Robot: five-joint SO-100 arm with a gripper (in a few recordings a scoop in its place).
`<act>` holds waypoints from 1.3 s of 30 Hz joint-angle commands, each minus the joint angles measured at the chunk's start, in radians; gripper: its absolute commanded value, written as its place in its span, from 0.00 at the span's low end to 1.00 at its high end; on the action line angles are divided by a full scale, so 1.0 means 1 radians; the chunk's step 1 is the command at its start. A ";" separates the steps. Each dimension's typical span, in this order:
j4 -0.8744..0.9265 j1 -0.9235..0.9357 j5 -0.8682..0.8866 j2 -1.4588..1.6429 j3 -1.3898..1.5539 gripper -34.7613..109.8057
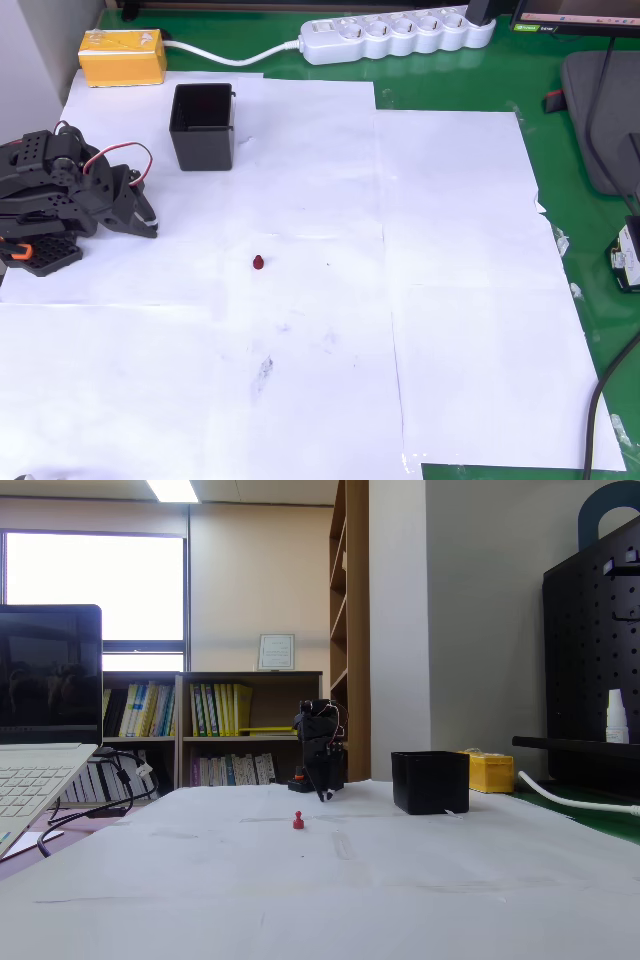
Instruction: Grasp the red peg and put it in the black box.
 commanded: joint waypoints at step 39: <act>-2.497 -0.109 -0.097 1.861 -0.031 0.24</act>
